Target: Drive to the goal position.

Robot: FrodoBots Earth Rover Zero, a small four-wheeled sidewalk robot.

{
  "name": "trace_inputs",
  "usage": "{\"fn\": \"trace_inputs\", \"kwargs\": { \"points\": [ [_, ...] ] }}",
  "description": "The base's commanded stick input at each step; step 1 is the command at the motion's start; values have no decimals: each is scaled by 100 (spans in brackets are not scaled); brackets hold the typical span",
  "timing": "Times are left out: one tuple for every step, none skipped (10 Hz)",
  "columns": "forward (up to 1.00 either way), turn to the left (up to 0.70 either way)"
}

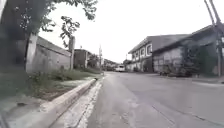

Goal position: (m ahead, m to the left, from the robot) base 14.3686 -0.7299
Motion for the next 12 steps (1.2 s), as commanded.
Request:
{"fn": "trace_inputs", "kwargs": {
  "points": [
    [100,0],
    [100,0],
    [100,0],
    [100,0],
    [100,0],
    [100,0],
    [100,0],
    [100,0],
    [100,0],
    [100,-16],
    [100,-40],
    [100,-40]
  ]
}}
